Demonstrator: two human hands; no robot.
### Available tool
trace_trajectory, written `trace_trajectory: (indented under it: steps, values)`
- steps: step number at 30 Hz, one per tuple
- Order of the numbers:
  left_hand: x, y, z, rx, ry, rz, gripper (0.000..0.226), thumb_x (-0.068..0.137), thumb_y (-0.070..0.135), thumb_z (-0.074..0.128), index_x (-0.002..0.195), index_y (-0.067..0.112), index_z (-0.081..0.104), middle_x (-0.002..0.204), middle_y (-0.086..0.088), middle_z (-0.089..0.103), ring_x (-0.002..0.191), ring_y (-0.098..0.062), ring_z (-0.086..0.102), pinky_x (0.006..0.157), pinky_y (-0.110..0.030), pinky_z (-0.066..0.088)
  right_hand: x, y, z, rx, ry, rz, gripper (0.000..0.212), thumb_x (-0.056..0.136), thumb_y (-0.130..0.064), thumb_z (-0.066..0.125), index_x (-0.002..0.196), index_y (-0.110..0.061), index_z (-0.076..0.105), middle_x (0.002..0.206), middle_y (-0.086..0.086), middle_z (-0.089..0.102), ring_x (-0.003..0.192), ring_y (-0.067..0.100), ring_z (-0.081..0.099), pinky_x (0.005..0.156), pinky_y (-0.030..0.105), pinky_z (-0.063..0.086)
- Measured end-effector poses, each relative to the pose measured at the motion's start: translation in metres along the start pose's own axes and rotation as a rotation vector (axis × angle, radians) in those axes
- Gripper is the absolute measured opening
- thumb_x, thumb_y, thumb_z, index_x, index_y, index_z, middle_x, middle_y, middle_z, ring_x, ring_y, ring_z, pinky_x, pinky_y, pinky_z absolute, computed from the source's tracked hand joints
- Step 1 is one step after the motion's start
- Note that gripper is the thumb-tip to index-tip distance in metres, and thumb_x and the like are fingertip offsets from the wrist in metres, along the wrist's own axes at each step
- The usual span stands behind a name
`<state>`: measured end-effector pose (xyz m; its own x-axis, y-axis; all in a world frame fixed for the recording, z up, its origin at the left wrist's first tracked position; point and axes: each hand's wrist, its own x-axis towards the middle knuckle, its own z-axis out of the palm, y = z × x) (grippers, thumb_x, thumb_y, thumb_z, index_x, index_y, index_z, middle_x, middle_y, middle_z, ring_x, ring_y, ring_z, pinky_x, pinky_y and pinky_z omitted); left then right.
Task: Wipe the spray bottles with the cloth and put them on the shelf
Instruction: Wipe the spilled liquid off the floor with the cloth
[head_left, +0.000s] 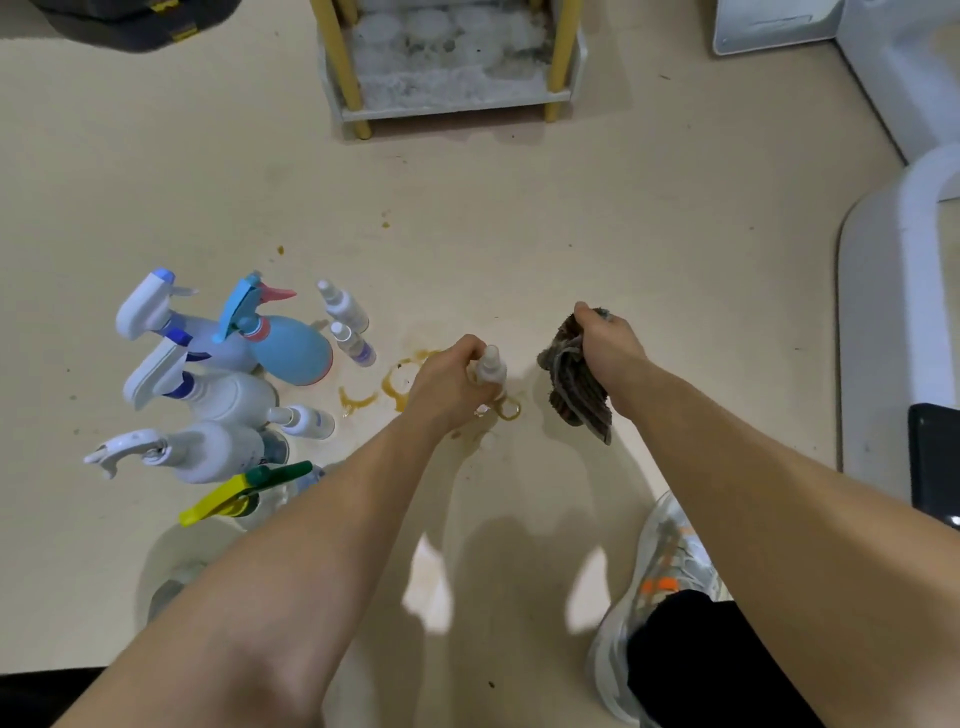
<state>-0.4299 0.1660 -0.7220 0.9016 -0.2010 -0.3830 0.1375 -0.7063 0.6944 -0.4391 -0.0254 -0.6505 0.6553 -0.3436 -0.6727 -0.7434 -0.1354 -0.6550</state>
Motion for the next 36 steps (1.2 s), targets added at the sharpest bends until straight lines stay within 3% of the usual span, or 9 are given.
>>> trace_trajectory:
  steps: [6, 8, 14, 18, 22, 25, 27, 31, 36]
  values:
    - [-0.02, 0.04, -0.058, -0.243, 0.051, 0.029, 0.03, 0.072, 0.028, 0.081, 0.095, 0.029, 0.061, 0.092, 0.011, 0.07, 0.092, -0.008, 0.067, 0.078, -0.028, 0.052, -0.043, -0.054, -0.002, 0.238, -0.04, -0.158, 0.035, 0.105, -0.04, 0.045, 0.094, -0.016, 0.067, 0.096, 0.004, 0.07, 0.092, 0.021, 0.067, 0.099, 0.036, 0.048]
    - [-0.033, 0.061, -0.088, -0.313, 0.061, 0.081, 0.032, 0.069, 0.029, 0.082, 0.095, 0.029, 0.063, 0.093, 0.004, 0.073, 0.09, -0.014, 0.069, 0.084, -0.033, 0.055, -0.07, -0.08, -0.004, 0.341, -0.074, -0.189, 0.039, 0.104, -0.042, 0.046, 0.111, -0.012, 0.069, 0.11, 0.008, 0.073, 0.1, 0.022, 0.069, 0.102, 0.039, 0.05]
    - [-0.093, 0.135, -0.189, -0.421, 0.116, 0.261, 0.029, 0.081, 0.013, 0.082, 0.107, 0.019, 0.068, 0.087, 0.003, 0.065, 0.075, -0.008, 0.06, 0.074, -0.022, 0.05, -0.175, -0.163, -0.016, 0.61, -0.274, -0.369, 0.054, 0.105, -0.043, 0.033, 0.124, -0.005, 0.067, 0.12, 0.015, 0.072, 0.118, 0.031, 0.066, 0.101, 0.043, 0.05]
    - [-0.15, 0.168, -0.248, -0.408, 0.086, 0.314, 0.022, 0.085, 0.027, 0.079, 0.106, 0.032, 0.071, 0.097, 0.005, 0.069, 0.076, -0.002, 0.062, 0.064, -0.017, 0.048, -0.242, -0.194, -0.021, 0.781, -0.506, -0.455, 0.067, 0.103, -0.05, 0.027, 0.132, 0.001, 0.06, 0.129, 0.022, 0.066, 0.123, 0.035, 0.063, 0.111, 0.049, 0.042]
    - [-0.194, 0.182, -0.277, -0.446, 0.03, 0.357, 0.022, 0.084, 0.026, 0.08, 0.106, 0.029, 0.076, 0.096, -0.005, 0.074, 0.08, -0.01, 0.065, 0.068, -0.024, 0.05, -0.282, -0.199, -0.017, 0.806, -0.627, -0.521, 0.064, 0.103, -0.045, 0.025, 0.127, 0.001, 0.063, 0.126, 0.024, 0.067, 0.121, 0.036, 0.064, 0.109, 0.047, 0.045]
    - [-0.218, 0.186, -0.279, -0.535, -0.024, 0.323, 0.013, 0.089, 0.016, 0.072, 0.101, 0.015, 0.076, 0.079, 0.008, 0.074, 0.071, -0.004, 0.066, 0.058, -0.015, 0.048, -0.296, -0.197, 0.001, 0.754, -0.56, -0.635, 0.041, 0.103, -0.03, 0.039, 0.098, -0.006, 0.072, 0.098, 0.016, 0.074, 0.095, 0.027, 0.072, 0.089, 0.041, 0.057]
    - [-0.23, 0.185, -0.273, -0.582, -0.099, 0.287, 0.009, 0.093, 0.014, 0.066, 0.093, 0.014, 0.075, 0.078, 0.005, 0.074, 0.07, -0.006, 0.068, 0.054, -0.015, 0.048, -0.295, -0.194, 0.016, 0.708, -0.435, -0.691, 0.03, 0.098, -0.03, 0.053, 0.098, -0.004, 0.068, 0.1, 0.018, 0.069, 0.098, 0.029, 0.068, 0.099, 0.054, 0.052]
    - [-0.234, 0.182, -0.255, -0.705, -0.205, 0.16, 0.031, 0.093, 0.02, 0.066, 0.065, 0.015, 0.076, 0.064, 0.001, 0.07, 0.064, -0.012, 0.068, 0.063, -0.025, 0.052, -0.289, -0.19, 0.031, 0.555, -0.16, -0.754, 0.061, 0.102, -0.048, 0.047, 0.101, 0.01, 0.064, 0.109, 0.031, 0.069, 0.104, 0.047, 0.065, 0.096, 0.061, 0.051]
    - [-0.221, 0.178, -0.245, -0.974, -0.303, -0.019, 0.024, 0.092, 0.014, 0.053, 0.107, 0.002, 0.067, 0.095, -0.017, 0.069, 0.071, -0.022, 0.068, 0.055, -0.024, 0.054, -0.271, -0.2, 0.031, 0.617, -0.055, -0.671, 0.081, 0.091, -0.065, 0.047, 0.1, 0.015, 0.054, 0.108, 0.033, 0.067, 0.085, 0.043, 0.065, 0.095, 0.068, 0.045]
